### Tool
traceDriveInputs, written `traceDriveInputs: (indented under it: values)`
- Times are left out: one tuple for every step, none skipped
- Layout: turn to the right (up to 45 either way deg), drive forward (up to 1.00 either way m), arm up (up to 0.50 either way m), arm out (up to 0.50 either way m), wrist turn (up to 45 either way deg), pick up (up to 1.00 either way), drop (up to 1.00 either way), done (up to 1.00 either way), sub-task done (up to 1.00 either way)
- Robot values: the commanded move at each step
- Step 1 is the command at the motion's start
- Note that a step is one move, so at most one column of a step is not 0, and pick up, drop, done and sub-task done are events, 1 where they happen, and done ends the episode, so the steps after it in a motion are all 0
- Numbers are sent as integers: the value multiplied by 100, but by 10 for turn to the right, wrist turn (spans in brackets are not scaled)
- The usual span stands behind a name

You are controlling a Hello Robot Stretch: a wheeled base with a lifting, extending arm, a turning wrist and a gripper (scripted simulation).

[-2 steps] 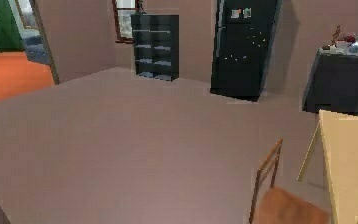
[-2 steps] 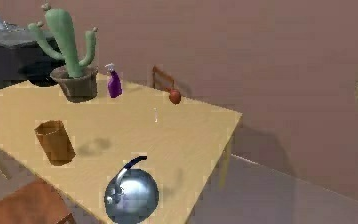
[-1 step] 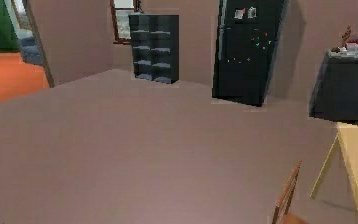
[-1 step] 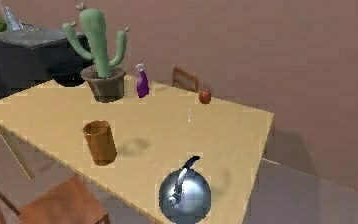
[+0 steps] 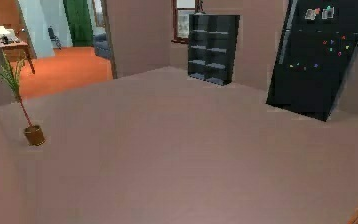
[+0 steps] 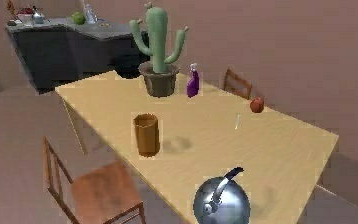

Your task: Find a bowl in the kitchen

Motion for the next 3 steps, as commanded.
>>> traceDriveInputs:
  values:
    - [0,60,0,0,0,0,0,0,0]
    - [450,0,0,0,0,0,0,0,0]
    - [90,0,0,0,0,0,0,0,0]
